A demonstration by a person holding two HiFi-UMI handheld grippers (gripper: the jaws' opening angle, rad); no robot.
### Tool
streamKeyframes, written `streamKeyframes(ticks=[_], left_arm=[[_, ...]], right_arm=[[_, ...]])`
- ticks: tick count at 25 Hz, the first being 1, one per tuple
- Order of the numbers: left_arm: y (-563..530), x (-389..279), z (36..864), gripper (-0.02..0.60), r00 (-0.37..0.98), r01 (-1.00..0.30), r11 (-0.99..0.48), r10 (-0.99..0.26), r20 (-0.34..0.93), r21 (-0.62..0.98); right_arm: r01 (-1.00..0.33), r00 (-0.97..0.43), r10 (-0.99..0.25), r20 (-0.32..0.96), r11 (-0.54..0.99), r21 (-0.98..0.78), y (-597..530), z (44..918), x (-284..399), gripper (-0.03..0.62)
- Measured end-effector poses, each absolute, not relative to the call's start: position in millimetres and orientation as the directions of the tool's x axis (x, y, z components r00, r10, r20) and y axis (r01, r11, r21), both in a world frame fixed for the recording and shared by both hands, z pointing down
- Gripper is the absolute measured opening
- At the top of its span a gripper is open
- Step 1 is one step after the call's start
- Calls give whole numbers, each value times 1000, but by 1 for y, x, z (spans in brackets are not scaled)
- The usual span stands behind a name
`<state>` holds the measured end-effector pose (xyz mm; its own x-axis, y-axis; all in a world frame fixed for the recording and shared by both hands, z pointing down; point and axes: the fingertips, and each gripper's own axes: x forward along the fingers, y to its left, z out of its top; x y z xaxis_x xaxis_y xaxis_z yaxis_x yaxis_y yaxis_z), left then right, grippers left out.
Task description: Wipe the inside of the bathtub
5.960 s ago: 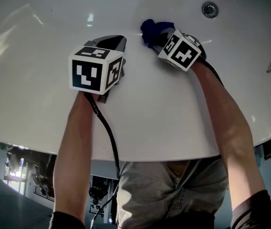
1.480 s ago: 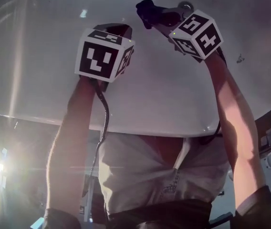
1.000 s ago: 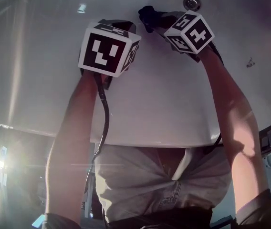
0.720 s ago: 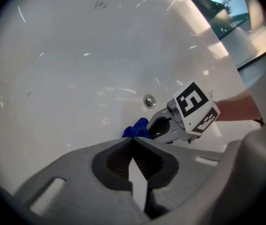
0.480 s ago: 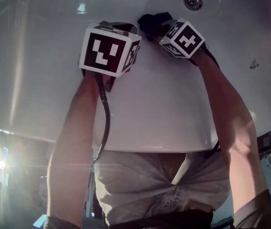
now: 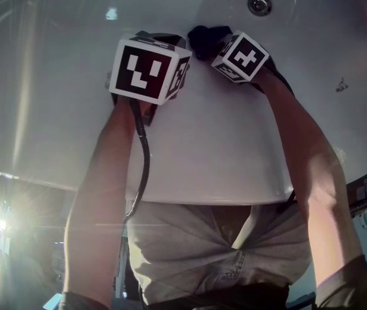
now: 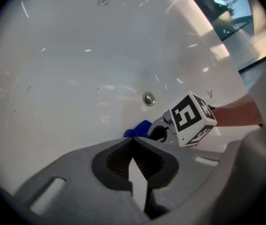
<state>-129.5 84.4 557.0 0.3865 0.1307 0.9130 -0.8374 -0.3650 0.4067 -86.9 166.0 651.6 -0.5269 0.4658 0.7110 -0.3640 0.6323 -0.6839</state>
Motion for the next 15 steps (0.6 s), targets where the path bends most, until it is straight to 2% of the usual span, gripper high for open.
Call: streamKeyframes(ticks=[15], left_arm=[[104,-108,531,5,395,-839,-372,86,914,398]], right_arm=[[-278,-574,527,626,594,-755,202,603,-62,51]])
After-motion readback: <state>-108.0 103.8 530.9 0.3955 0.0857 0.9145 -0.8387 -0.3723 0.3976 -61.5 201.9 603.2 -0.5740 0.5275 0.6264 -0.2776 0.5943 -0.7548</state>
